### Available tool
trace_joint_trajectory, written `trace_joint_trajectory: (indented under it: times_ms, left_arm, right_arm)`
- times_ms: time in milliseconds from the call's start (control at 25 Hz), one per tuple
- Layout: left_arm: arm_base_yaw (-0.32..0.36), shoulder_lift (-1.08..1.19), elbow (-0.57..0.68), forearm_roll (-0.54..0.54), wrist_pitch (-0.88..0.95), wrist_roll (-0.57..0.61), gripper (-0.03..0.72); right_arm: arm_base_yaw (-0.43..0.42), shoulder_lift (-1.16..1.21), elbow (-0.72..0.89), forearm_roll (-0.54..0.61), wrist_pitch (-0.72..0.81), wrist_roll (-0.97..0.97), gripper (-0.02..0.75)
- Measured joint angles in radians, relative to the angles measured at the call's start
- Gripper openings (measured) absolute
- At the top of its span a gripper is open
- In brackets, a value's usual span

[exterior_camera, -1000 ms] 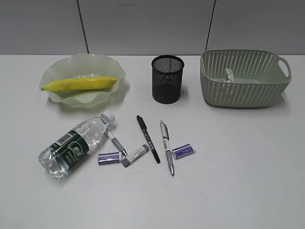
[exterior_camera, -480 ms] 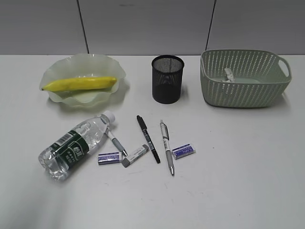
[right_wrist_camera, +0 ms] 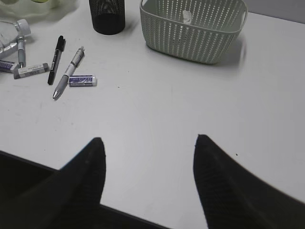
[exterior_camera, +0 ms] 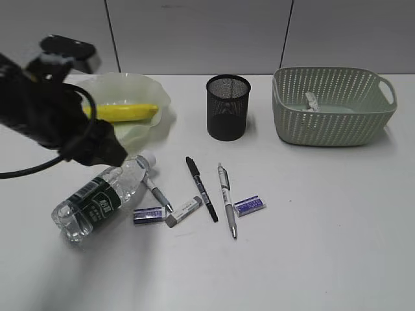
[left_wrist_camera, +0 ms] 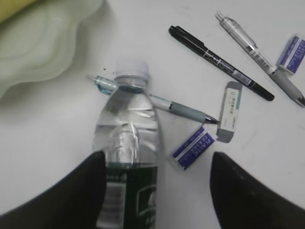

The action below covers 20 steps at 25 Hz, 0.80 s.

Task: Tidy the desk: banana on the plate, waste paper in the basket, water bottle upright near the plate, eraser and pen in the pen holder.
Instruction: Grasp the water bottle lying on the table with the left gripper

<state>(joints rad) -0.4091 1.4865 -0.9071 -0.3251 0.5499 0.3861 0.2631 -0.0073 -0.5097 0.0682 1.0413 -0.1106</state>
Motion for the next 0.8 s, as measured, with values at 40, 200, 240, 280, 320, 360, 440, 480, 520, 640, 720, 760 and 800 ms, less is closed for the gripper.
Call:
trace_joint_trajectory:
  times_ms: [40, 200, 240, 280, 320, 360, 440, 480, 520, 640, 720, 760, 800]
  left_arm:
    - [-0.011, 0.06, -0.041, -0.001, 0.015, 0.0, 0.515]
    - [-0.028, 0.23, -0.162, 0.023, 0.074, -0.045, 0.543]
    - [-0.028, 0.258, -0.186, 0.034, 0.085, -0.06, 0.554]
    - [-0.028, 0.278, -0.203, 0.047, 0.093, -0.072, 0.565]
    - [-0.028, 0.295, -0.214, 0.065, 0.095, -0.079, 0.572]
    - [-0.03, 0.307, -0.218, 0.087, 0.094, -0.085, 0.578]
    - [-0.038, 0.317, -0.22, 0.12, 0.086, -0.099, 0.582]
    - [-0.042, 0.32, -0.22, 0.128, 0.079, -0.104, 0.584]
    - [-0.045, 0.323, -0.22, 0.132, 0.071, -0.106, 0.585]
    - [-0.049, 0.337, -0.222, 0.155, 0.059, -0.115, 0.585]
    - [-0.049, 0.355, -0.225, 0.184, 0.056, -0.129, 0.585]
    - [-0.049, 0.366, -0.225, 0.2, 0.055, -0.137, 0.585]
    - [-0.049, 0.376, -0.225, 0.208, 0.053, -0.144, 0.585]
  right_arm:
    - [0.0, 0.0, 0.0, 0.0, 0.0, 0.0, 0.467]
    - [0.0, 0.0, 0.0, 0.0, 0.0, 0.0, 0.467]
    - [0.0, 0.0, 0.0, 0.0, 0.0, 0.0, 0.467]
    - [0.0, 0.0, 0.0, 0.0, 0.0, 0.0, 0.467]
    - [0.0, 0.0, 0.0, 0.0, -0.001, 0.0, 0.467]
    - [0.0, 0.0, 0.0, 0.0, -0.001, 0.0, 0.467]
    - [0.0, 0.0, 0.0, 0.0, -0.001, 0.0, 0.467]
    - [0.0, 0.0, 0.0, 0.0, -0.001, 0.0, 0.467]
    - [0.0, 0.0, 0.0, 0.0, -0.001, 0.0, 0.467]
    - [0.0, 0.0, 0.0, 0.0, -0.001, 0.0, 0.467]
    - [0.0, 0.0, 0.0, 0.0, -0.001, 0.0, 0.467]
    - [0.0, 0.0, 0.0, 0.0, -0.001, 0.0, 0.467]
    - [0.0, 0.0, 0.0, 0.0, -0.001, 0.0, 0.467]
